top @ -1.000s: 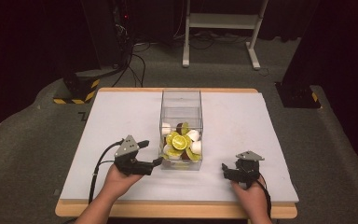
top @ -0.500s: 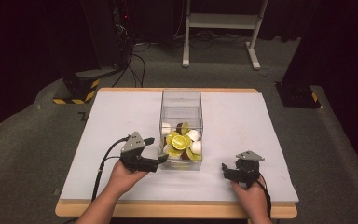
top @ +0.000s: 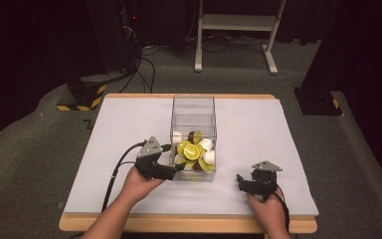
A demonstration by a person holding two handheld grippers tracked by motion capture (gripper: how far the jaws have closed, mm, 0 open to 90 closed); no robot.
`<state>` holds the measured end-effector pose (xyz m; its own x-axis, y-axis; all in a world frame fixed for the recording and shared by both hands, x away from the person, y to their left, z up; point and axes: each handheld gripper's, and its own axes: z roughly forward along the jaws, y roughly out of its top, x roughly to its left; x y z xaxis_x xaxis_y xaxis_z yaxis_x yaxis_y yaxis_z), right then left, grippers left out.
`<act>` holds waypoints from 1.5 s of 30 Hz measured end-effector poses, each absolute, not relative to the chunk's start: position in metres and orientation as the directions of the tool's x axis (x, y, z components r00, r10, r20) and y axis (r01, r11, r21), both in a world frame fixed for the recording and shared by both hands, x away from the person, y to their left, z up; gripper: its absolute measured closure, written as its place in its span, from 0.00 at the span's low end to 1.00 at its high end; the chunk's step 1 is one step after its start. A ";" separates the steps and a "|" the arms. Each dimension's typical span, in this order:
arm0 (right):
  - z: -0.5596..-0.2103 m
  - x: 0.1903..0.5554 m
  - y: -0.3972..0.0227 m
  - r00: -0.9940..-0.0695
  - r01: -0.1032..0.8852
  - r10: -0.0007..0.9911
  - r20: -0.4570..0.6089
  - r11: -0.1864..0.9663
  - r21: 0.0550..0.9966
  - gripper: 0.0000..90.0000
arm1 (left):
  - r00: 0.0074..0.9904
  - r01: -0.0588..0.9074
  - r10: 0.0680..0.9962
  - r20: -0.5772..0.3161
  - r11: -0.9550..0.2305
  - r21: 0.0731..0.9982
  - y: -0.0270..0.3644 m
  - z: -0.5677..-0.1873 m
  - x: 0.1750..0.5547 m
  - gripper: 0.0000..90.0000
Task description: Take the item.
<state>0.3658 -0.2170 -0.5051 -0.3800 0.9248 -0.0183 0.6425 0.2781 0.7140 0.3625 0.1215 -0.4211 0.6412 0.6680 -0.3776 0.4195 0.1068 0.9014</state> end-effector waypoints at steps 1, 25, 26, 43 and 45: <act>-0.505 0.366 -0.217 -0.380 0.643 0.925 -0.018 0.278 0.714 0.16 | 0.642 0.422 0.666 -0.380 0.107 0.900 0.119 -0.421 0.363 0.17; -0.505 0.366 -0.217 -0.381 0.642 0.924 -0.019 0.279 0.714 0.16 | 0.626 0.436 0.689 -0.367 0.081 0.896 0.101 -0.431 0.389 0.21; -0.505 0.366 -0.217 -0.381 0.642 0.924 -0.019 0.279 0.714 0.16 | 0.627 0.433 0.689 -0.363 0.079 0.898 0.099 -0.430 0.390 0.22; -0.505 0.366 -0.217 -0.381 0.642 0.924 -0.018 0.278 0.714 0.16 | 0.639 0.420 0.709 -0.300 0.006 0.907 0.080 -0.433 0.397 0.27; -0.505 0.366 -0.217 -0.381 0.643 0.924 -0.017 0.278 0.714 0.16 | 0.645 0.414 0.710 -0.282 -0.015 0.910 0.078 -0.434 0.397 0.28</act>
<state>0.3657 -0.2170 -0.5050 -0.3812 0.9243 -0.0173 0.6427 0.2784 0.7138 0.3975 0.0780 -0.4340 0.6450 0.7104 -0.2815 0.4142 -0.0154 0.9101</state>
